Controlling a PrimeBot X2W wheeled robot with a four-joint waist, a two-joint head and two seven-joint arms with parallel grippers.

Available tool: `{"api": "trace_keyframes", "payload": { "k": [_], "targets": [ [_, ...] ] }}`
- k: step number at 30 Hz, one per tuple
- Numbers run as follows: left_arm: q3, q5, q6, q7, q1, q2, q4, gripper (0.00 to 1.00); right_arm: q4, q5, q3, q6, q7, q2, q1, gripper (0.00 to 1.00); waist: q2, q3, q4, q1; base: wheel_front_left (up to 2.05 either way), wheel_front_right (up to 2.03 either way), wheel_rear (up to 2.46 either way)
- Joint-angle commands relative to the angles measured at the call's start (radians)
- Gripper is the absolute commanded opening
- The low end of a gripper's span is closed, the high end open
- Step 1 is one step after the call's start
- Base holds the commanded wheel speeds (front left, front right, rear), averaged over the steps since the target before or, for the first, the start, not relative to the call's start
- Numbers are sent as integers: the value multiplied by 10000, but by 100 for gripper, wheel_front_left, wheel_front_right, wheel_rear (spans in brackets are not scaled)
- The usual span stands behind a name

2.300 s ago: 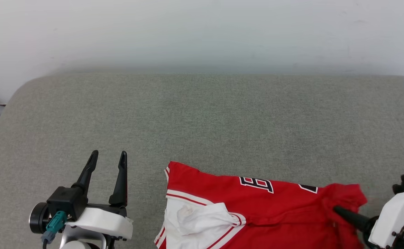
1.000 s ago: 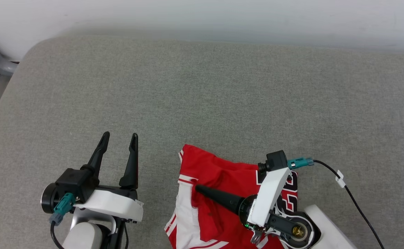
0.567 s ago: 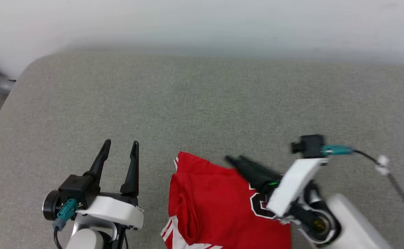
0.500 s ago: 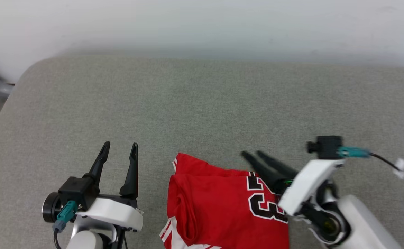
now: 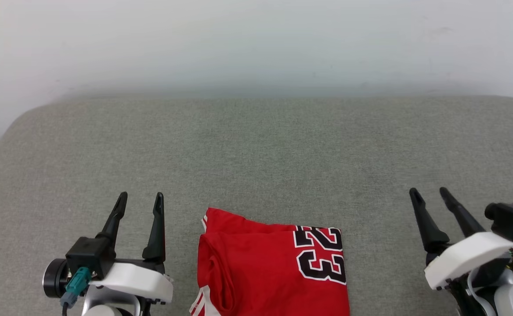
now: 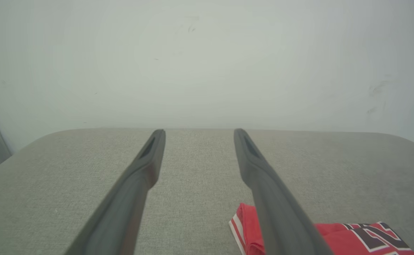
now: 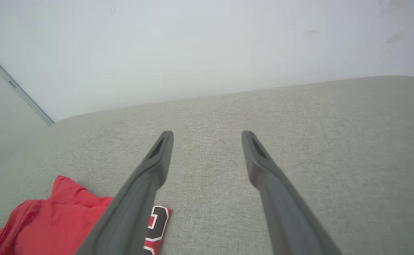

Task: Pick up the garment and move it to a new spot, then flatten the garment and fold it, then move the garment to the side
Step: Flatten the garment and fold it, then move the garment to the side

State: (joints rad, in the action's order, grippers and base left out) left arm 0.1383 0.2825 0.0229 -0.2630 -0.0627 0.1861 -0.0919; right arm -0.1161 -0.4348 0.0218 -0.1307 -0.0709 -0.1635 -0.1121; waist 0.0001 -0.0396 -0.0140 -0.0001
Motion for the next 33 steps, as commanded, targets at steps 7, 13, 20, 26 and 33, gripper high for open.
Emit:
{"api": "trace_keyframes", "payload": {
  "k": [7,13,20,26,33],
  "targets": [
    [-41,-244,199,-20,261,139,38,100,1676,1962,-525,2,670,400,1093,100,-1,237,187,1,0,0,0],
    [-83,-225,276,-20,483,202,-134,100,2621,2751,-617,2,690,668,2038,100,-1,450,225,1,0,0,0],
    [-98,-200,315,-20,736,220,-221,100,3190,2752,-734,2,526,923,2677,100,-1,524,219,1,0,0,0],
    [-55,-175,283,-20,771,176,-256,100,3311,2724,-707,2,386,1020,2668,100,-1,481,185,1,0,0,0],
    [-55,-135,217,-20,612,141,-319,100,3340,2745,-771,2,294,1055,2560,100,-1,484,90,1,0,0,0]
  ]
}}
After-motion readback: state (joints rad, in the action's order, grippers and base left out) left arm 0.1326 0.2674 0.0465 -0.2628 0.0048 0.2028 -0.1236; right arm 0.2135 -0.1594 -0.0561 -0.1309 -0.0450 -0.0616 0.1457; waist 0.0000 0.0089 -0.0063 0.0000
